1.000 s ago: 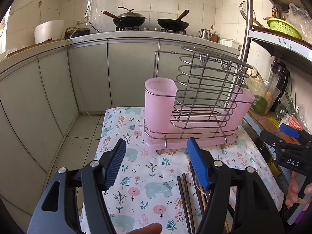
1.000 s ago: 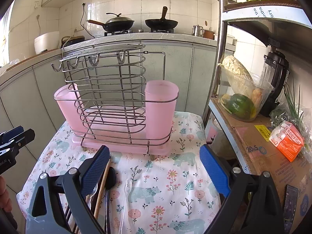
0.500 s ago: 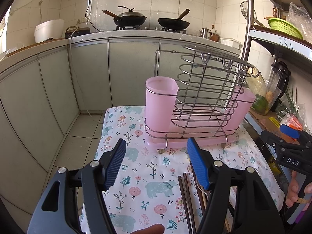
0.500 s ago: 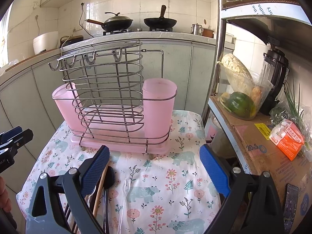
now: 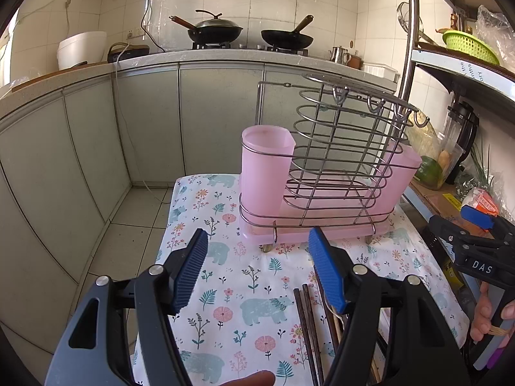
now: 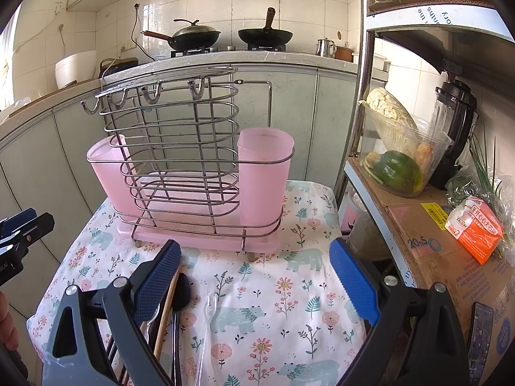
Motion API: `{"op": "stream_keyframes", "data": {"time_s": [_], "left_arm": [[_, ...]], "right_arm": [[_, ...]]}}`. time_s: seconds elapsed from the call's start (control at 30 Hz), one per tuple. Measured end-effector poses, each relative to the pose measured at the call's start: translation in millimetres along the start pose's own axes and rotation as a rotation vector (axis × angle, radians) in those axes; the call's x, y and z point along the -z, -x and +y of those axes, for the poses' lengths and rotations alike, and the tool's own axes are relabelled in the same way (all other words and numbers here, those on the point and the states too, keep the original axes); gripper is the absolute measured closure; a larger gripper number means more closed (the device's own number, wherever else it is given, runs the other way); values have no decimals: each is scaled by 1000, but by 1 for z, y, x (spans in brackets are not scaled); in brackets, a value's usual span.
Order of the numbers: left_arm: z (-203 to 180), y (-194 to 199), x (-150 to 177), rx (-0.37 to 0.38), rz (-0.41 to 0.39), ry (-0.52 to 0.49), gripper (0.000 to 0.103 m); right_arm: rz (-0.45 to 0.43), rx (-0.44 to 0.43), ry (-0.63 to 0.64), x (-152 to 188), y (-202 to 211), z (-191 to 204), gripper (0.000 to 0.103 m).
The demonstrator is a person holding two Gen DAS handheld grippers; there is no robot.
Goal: Organize utensils
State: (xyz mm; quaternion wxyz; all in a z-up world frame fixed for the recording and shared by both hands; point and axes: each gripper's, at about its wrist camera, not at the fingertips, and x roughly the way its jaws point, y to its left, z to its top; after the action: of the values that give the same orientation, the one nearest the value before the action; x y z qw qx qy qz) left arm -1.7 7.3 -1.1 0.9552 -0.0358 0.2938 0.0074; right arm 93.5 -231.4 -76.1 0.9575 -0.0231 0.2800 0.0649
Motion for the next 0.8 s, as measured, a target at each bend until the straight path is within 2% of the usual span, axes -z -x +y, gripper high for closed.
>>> {"op": "stream_keyframes", "data": {"time_s": [0.8], "left_arm": [[1,0,2,-1,-3,3,37]], "right_arm": [[0,0,2,0,0,1,11]]}}
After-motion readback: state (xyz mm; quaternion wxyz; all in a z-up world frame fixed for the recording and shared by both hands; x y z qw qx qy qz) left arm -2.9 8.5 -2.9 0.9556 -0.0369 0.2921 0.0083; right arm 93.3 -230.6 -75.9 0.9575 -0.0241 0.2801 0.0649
